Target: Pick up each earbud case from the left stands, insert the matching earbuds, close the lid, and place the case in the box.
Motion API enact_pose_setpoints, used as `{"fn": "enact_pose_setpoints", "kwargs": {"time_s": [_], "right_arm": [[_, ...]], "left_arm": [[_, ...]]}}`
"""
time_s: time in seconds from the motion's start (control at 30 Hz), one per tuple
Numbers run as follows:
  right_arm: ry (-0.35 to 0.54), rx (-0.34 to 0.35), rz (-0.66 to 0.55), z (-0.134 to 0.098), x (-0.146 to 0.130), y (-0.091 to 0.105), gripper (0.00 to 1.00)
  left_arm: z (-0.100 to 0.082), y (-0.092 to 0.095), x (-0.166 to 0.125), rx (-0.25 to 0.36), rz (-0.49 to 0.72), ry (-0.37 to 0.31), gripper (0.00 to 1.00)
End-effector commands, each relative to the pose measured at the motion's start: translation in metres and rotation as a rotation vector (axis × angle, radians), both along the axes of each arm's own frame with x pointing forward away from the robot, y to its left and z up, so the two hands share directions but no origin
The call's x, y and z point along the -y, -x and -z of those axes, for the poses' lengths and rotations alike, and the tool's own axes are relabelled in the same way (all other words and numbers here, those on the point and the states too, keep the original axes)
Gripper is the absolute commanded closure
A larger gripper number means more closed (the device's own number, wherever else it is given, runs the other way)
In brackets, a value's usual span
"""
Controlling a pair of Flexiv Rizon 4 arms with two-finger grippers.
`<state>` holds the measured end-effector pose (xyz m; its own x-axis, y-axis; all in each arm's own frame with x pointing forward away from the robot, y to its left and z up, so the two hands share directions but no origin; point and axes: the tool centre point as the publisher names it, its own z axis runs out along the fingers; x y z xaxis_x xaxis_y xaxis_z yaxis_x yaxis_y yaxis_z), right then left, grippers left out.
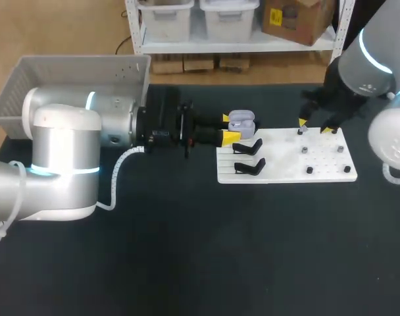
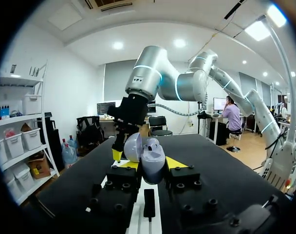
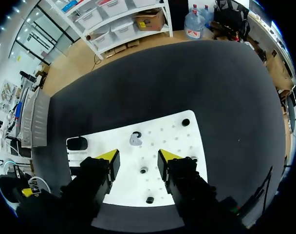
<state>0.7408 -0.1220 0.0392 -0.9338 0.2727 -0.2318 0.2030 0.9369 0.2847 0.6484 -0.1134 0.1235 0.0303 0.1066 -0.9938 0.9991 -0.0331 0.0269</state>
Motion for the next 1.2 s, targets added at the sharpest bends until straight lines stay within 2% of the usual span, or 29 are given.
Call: {"fn": "enact_pose_setpoints", "kwargs": {"time_s": [0.03,0.63,1.2], "right_arm": [[-0.014,-0.050,-0.009,0.009,-0.006,-0.012,0.51],[-0.041,-0.098,0.027,0.020,-0.011,-0.014,0.59],[-0.058,-0.108,0.026,0.026,-0.010,-0.021,0.65]], "left_arm": [[0.001,0.001,0.000,0.003,-0.005,0.003,1.00],[0.001,0.001,0.000,0.003,-0.005,0.003,1.00],[0.001,0.001,0.000,0.003,-0.005,0.003,1.00]]}}
